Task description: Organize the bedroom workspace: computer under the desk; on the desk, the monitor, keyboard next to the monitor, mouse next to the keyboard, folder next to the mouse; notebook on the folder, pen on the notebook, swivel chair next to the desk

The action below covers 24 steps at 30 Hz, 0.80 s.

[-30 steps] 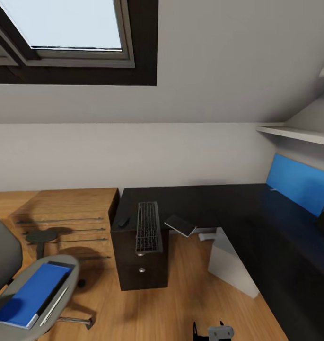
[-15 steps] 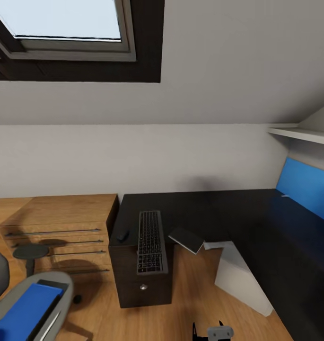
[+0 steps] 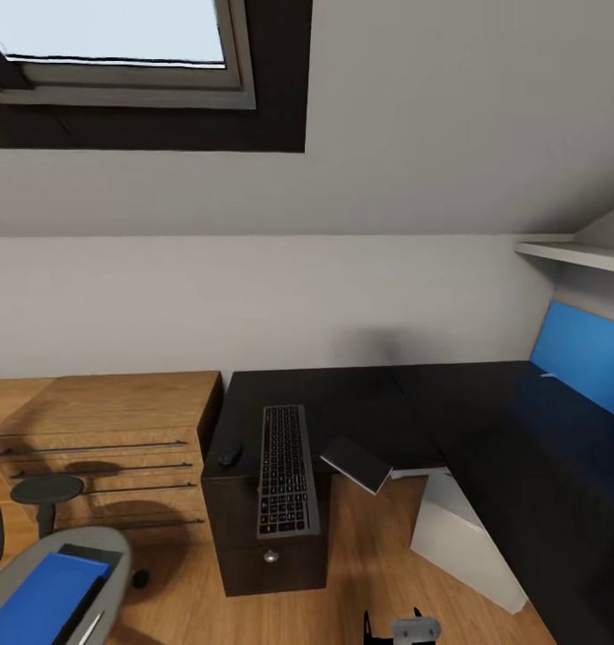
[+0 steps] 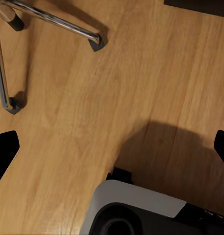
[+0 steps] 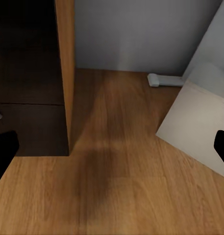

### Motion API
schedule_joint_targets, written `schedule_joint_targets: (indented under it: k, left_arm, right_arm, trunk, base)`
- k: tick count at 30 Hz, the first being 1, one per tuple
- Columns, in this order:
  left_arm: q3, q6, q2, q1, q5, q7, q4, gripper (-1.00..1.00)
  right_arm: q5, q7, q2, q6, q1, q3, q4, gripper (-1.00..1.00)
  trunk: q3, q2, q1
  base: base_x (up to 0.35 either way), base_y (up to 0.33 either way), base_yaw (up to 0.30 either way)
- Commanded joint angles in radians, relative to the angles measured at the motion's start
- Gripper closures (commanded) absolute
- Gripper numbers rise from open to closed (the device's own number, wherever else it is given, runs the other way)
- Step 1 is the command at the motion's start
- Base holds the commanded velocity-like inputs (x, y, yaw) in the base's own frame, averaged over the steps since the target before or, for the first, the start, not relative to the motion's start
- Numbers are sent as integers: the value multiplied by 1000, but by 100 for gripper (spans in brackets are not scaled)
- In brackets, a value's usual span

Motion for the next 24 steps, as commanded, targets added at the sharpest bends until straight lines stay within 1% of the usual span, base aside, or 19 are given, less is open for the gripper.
schedule_joint_targets:
  k: [1, 3, 5, 6, 7, 8, 9, 10, 11, 12, 13, 14, 16, 17, 18, 19, 20, 23, 24]
  left_arm:
    - [6, -16, 0, -1, 2, 0, 0, -100]
    - [8, -45, 1, -1, 4, 1, -4, -100]
    - [8, -41, 0, -1, 4, 0, -44, -100]
    - [7, 269, -14, -1, 5, 2, -360, -100]
    - [6, 372, -28, -1, 4, 4, -446, -100]
    - [4, 521, -55, -1, 4, 13, -577, -100]
    - [3, 753, -102, -32, 7, 93, -808, -100]
    - [4, 799, -112, -80, 16, 132, -857, -100]
    - [5, 829, -116, -128, 30, 157, -876, -100]
    - [5, 840, -117, -151, 40, 167, -877, -100]
    - [6, 855, -115, -193, 61, 180, -866, -100]
    - [10, 865, -106, -229, 85, 188, -848, -100]
    - [21, 875, -63, -275, 151, 193, -806, -100]
    - [24, 877, -43, -286, 186, 194, -786, -100]
    - [24, 878, -35, -291, 203, 194, -779, -100]
    - [26, 879, -21, -297, 230, 193, -769, -100]
    - [27, 880, -14, -299, 241, 192, -766, -100]
    - [29, 883, 27, -305, 276, 191, -755, -100]
    - [29, 883, 31, -306, 279, 191, -755, -100]
  right_arm:
    - [-10, -4, 1, -3, -1, 9, 1, -100]
    - [-11, -4, 3, -4, -1, 9, 1, -100]
    - [-12, -4, 4, -5, -1, 9, 0, -100]
    - [-4, -3, 7, -7, -1, 14, -6, -100]
    - [-1, -3, 13, -6, -1, 14, -11, -100]
    - [2, -4, 22, -4, -1, 12, -30, -100]
    - [-38, 0, 18, 63, -16, 1, -135, -100]
    - [-92, 15, 11, 128, -41, -3, -166, -100]
    - [-152, 44, 7, 184, -73, -7, -188, -100]
    - [-184, 62, 5, 210, -90, -8, -196, -100]
    - [-251, 107, 3, 260, -125, -9, -208, -100]
    - [-318, 157, 1, 316, -160, -10, -214, -100]
    - [-450, 244, 0, 444, -230, -12, -221, -100]
    - [-509, 273, -1, 495, -261, -13, -224, -100]
    - [-537, 283, -1, 514, -275, -13, -226, -100]
    - [-592, 298, -4, 542, -298, -14, -228, -100]
    - [-620, 304, -6, 554, -308, -16, -228, -100]
    - [-798, 326, -30, 619, -342, -30, -233, -100]
    - [-822, 332, -34, 633, -344, -31, -233, -100]
  trunk:
    - [-5, -8, 4]
    - [-11, -22, 12]
    - [-17, -36, 19]
    - [-20, -43, 23]
    - [-23, -50, 27]
    - [-26, -57, 31]
    - [-30, -64, 35]
    - [-33, -71, 39]
    - [-36, -78, 42]
    - [-39, -85, 46]
    - [-42, -92, 50]
    - [-45, -99, 54]
    - [-52, -113, 62]
    - [-55, -120, 65]
    - [-58, -127, 69]
    - [-61, -134, 73]
    - [-64, -141, 77]
    - [-73, -162, 88]
    - [-77, -169, 92]
  base:
    - [2, 0, 0]
    - [1, 0, -26]
    - [0, 0, -34]
    - [0, 0, -3]
    - [0, 0, -2]
    - [0, 0, 0]
    - [0, 0, 0]
    - [0, 0, 0]
    - [0, 0, 0]
    - [0, 0, 0]
    - [0, 0, 0]
    - [0, 0, 0]
    - [0, 0, 0]
    - [0, 0, 0]
    - [0, 0, 0]
    - [0, 0, 0]
    - [0, 0, 0]
    - [0, 0, 0]
    - [0, 0, 0]
